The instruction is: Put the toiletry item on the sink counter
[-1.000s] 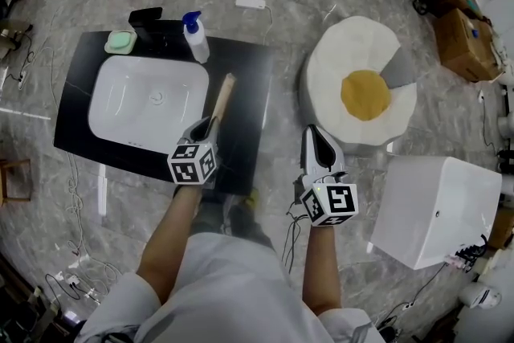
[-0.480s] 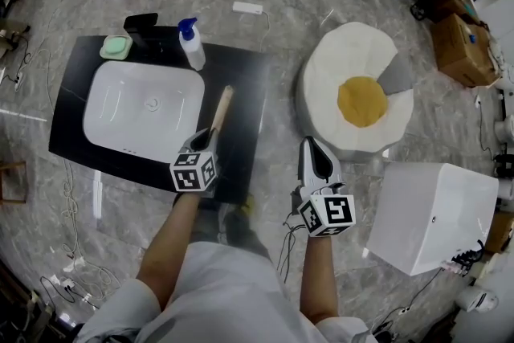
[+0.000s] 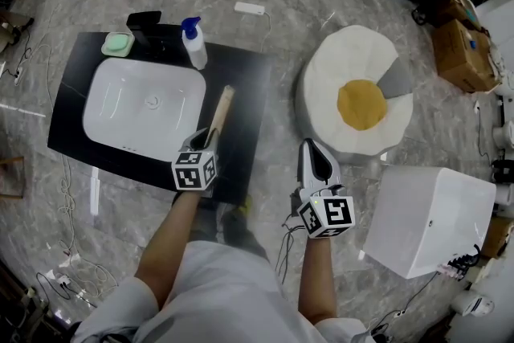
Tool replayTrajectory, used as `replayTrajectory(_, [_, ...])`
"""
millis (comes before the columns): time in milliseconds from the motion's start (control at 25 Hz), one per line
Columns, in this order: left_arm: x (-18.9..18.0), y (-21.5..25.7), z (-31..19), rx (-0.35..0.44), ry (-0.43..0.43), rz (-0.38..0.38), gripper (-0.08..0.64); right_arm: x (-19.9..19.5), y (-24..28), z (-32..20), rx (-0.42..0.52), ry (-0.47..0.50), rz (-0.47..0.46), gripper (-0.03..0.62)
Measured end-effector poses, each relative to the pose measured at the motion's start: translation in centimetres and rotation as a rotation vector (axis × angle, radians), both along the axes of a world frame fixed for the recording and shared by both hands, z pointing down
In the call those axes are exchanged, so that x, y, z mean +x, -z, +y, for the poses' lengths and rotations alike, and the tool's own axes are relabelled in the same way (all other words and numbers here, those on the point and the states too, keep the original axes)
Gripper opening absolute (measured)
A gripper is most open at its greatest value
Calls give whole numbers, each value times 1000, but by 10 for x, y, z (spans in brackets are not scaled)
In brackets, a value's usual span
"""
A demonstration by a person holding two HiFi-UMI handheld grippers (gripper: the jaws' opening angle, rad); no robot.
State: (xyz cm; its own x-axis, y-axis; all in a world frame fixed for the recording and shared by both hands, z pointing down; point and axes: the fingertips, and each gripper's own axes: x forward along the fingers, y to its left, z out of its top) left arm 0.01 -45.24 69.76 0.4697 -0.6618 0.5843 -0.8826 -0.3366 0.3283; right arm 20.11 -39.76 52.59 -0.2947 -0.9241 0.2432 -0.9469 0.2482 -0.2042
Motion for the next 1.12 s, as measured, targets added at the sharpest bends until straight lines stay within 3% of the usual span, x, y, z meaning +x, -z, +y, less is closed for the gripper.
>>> replayTrajectory(520, [-14, 16, 8, 24, -7, -36, 127, -7, 7, 11, 10, 10, -3, 5])
replayTrajectory(1120, [-29, 72, 29, 132, -7, -54, 92, -21, 38, 30, 64, 42, -8, 5])
